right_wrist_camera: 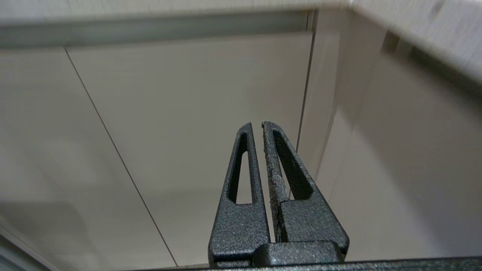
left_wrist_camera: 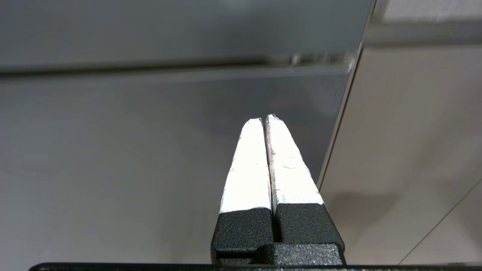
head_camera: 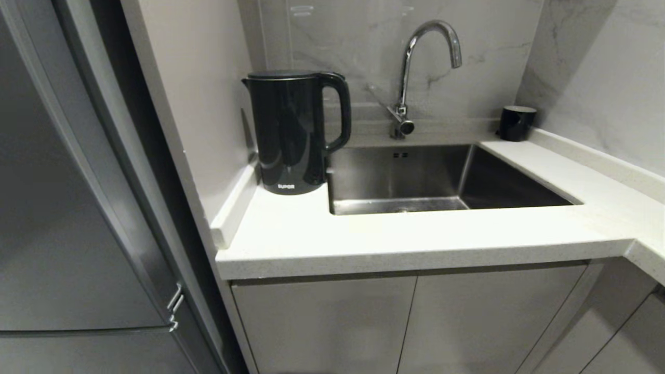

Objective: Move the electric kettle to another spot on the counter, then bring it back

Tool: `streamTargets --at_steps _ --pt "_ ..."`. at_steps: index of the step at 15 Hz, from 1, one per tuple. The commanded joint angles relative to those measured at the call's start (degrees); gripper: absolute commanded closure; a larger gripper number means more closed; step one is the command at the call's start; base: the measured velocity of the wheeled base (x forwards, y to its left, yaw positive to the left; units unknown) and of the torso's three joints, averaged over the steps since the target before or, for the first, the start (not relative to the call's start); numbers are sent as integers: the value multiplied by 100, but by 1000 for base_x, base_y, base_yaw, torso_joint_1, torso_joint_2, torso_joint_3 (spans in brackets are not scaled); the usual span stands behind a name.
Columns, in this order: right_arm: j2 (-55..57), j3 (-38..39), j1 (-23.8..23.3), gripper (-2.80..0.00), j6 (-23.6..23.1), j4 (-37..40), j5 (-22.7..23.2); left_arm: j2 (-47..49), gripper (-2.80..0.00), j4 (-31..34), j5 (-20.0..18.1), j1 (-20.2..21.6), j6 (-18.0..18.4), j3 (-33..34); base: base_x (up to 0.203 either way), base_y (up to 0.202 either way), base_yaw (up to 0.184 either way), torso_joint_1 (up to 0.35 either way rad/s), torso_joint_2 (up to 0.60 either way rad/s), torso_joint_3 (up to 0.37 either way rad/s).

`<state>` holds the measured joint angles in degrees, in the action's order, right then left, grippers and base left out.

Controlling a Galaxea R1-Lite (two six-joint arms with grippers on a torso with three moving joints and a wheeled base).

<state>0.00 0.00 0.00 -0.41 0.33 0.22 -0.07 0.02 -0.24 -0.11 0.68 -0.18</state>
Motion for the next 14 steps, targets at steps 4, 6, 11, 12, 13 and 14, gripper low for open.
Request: streamTargets --at_steps 4,6,11,12,13,14 --pt "0 0 0 0 -2 -6 -4 7 0 -2 -2 2 2 1 0 0 0 -5 156 142" --pt "0 0 0 0 -2 -6 4 7 0 -2 -2 2 2 1 0 0 0 0 0 0" --pt "0 8 0 0 -38 -15 4 7 0 -2 -2 2 2 1 0 0 0 -10 71 79" --pt "0 9 0 0 -38 -15 4 7 0 -2 -2 2 2 1 0 0 0 0 0 0" --pt "0 0 0 0 -46 -15 4 7 0 -2 -2 2 2 1 0 0 0 0 0 0" --pt "0 0 0 0 -46 -15 4 7 0 -2 -2 2 2 1 0 0 0 0 0 0"
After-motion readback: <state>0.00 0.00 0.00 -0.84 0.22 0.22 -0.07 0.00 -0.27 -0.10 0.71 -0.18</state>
